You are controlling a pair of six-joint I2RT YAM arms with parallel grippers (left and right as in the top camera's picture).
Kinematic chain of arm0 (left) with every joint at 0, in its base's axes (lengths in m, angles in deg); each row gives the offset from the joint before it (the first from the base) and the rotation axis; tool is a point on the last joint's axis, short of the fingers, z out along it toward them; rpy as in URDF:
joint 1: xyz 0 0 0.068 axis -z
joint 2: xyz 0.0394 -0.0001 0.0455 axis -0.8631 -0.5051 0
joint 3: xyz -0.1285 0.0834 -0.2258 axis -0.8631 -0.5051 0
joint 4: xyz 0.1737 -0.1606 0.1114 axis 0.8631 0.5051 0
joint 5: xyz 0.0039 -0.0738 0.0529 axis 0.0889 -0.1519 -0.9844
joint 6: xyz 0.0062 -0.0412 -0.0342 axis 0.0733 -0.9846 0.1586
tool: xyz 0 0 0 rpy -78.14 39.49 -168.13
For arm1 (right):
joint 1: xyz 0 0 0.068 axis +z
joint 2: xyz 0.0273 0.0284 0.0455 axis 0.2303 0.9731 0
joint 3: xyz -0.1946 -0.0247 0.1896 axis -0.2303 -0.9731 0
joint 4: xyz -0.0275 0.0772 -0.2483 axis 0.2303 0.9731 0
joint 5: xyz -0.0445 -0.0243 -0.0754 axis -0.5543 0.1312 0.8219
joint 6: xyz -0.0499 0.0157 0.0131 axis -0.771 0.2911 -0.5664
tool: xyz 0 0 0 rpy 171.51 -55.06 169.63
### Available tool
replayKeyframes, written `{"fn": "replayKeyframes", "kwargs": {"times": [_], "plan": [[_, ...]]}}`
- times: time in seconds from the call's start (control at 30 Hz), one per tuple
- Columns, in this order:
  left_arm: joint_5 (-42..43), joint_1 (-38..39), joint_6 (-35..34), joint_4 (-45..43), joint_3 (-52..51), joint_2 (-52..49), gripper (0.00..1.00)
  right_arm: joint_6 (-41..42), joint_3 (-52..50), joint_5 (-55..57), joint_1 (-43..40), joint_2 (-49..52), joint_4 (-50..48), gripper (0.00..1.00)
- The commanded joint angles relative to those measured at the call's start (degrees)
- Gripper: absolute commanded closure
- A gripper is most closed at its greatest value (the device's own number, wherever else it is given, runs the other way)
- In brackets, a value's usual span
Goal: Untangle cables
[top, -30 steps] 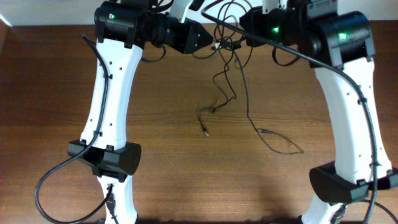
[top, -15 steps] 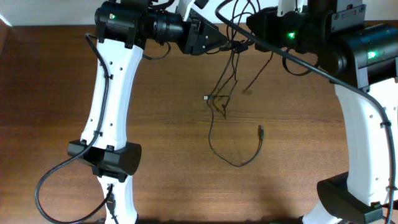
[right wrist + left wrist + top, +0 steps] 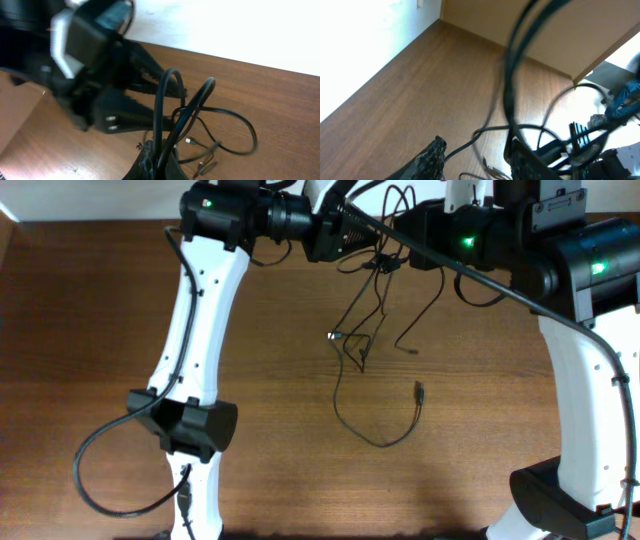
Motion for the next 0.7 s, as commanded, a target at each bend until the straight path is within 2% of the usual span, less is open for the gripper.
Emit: {"fn": "replayKeyframes", "kwargs": {"times": [0.0,0.07,0.2,0.37,0.47,0.5,0.53,0.57,0.6,0.67], "plan": [[-0.3,0.9,0.7,-2.1,-0.2,-3.2,0.62,0.6,0.1,-3.9,-0.1,-0.8,-0.3,0.96],[-0.3,1.1,-1.2,-3.6,-0.2,-4.2,0.66,0.6,0.1,-5.9,-0.1,-0.9,-0.2,0.96],[0.9,1.1,-10.6,-9.5,-0.2,-4.9,0.64,0.6,0.1,-8.0,-0.1,-1.0,0.4,0.96],[18.7,1.1,-11.8,-12.8,-0.2,-4.9,0.56,0.4,0.1,-7.8,-0.2,-1.0,0.5,0.96],[20.5,1.3,-11.8,-12.9,-0.2,-4.9,0.6,0.4,0.1,-7.8,-0.1,-1.0,0.5,0.96],[20.0,1.3,-11.8,-13.7,-0.2,-4.9,0.73,0.4,0.1,-7.8,-0.1,-1.0,0.5,0.96],[16.7,1.3,-11.9,-14.5,-0.2,-5.0,1.0,0.4,0.1,-7.8,-0.2,-1.0,0.7,0.96],[10.7,1.2,-13.5,-14.5,-0.2,-4.9,1.0,0.4,0.1,-7.8,-0.2,-1.0,1.0,0.96],[1.3,0.9,-17.8,-14.5,-0.2,-4.9,1.0,0.4,0.1,-7.8,-0.2,-1.1,1.7,0.96],[-7.4,0.2,-21.6,-14.4,-0.1,-4.9,1.0,0.4,0.1,-6.1,-0.2,-1.1,3.6,0.96]]}}
